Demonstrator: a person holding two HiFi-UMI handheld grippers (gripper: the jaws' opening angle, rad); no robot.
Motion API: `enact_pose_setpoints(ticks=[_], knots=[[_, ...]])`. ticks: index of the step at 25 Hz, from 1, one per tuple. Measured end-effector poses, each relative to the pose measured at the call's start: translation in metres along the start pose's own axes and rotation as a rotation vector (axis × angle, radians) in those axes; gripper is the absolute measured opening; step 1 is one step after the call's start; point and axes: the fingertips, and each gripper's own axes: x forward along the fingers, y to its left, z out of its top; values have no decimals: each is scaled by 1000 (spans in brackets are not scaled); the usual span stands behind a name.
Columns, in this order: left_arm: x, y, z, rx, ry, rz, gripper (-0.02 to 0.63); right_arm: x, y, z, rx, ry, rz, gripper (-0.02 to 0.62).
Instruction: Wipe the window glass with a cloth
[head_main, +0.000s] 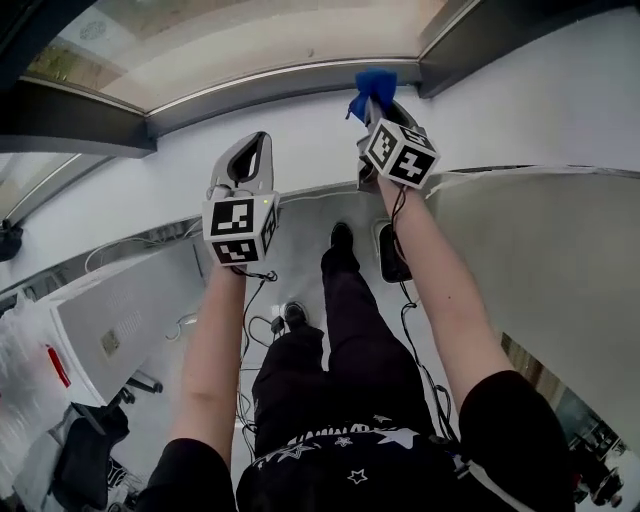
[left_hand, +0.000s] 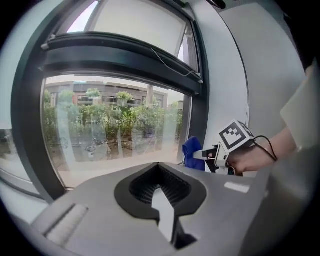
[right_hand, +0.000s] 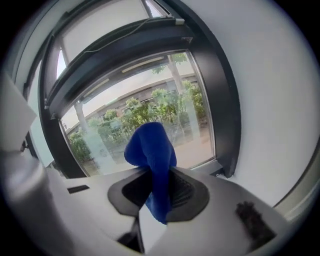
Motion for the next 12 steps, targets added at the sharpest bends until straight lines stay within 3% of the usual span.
enact_pose_setpoints(ticks=[12], knots=[[-168, 33, 41, -46, -104, 71, 9, -136, 154, 31, -128, -25, 182, 77]])
